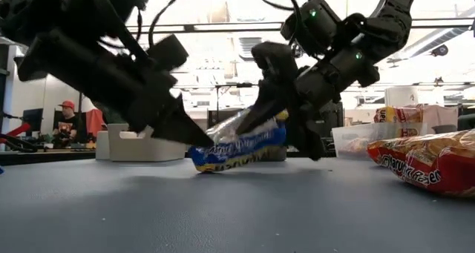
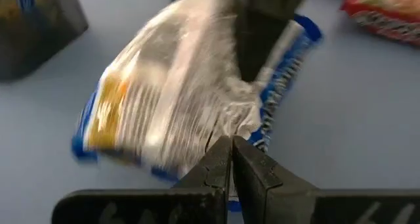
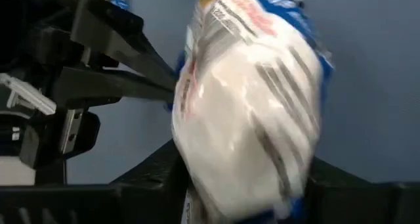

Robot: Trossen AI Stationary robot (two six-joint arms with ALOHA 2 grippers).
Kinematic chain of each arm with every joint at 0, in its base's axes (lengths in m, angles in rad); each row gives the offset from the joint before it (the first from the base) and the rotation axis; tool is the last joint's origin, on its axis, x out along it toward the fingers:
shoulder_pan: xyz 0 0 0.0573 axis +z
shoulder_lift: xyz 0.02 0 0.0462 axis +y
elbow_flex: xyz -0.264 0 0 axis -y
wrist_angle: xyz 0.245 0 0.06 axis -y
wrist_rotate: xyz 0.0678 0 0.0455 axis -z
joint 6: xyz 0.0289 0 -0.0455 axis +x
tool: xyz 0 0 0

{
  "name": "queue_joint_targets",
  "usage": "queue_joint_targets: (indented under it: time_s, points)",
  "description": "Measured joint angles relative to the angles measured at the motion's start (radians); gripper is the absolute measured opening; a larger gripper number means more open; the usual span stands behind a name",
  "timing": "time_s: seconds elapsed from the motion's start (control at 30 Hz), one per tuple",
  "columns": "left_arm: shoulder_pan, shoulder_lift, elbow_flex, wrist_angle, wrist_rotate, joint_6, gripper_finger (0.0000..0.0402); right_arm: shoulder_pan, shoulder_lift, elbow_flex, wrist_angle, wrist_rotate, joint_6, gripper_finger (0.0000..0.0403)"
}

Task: Sort Maruchan noodles
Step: Put the blue noodle pack into the black bin

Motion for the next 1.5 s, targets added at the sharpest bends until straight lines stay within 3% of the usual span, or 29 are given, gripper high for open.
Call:
queue_joint_targets:
  time_s: [0.27, 0.47, 0.67, 0.83, 1.1, 1.5]
  points:
    - [-0.034, -0.153, -0.012, -0.066, -0.074, 0.132, 0.0, -0.005, -0.102, 0.001, -0.01, 0.018, -0.111, 0.014]
    - [-0.037, -0.338, -0.065, -0.127, -0.116, 0.21, 0.0, -0.019, -0.192, 0.021, -0.084, 0.034, -0.192, 0.014]
    - [-0.039, -0.528, -0.152, -0.127, -0.118, 0.242, 0.0, -0.065, -0.307, 0.157, -0.395, 0.13, -0.392, 0.014]
    - [-0.031, -0.646, -0.199, -0.122, -0.12, 0.322, 0.0, -0.146, -0.333, 0.391, -0.756, 0.189, -0.598, 0.014]
    - [-0.016, -0.717, -0.204, -0.133, -0.188, 0.432, 0.0, -0.35, -0.187, 0.817, -1.19, 0.219, -0.902, 0.014]
    - [-0.016, -0.717, -0.204, -0.184, -0.19, 0.391, 0.0, -0.583, 0.158, 1.22, -1.507, 0.172, -1.734, 0.014]
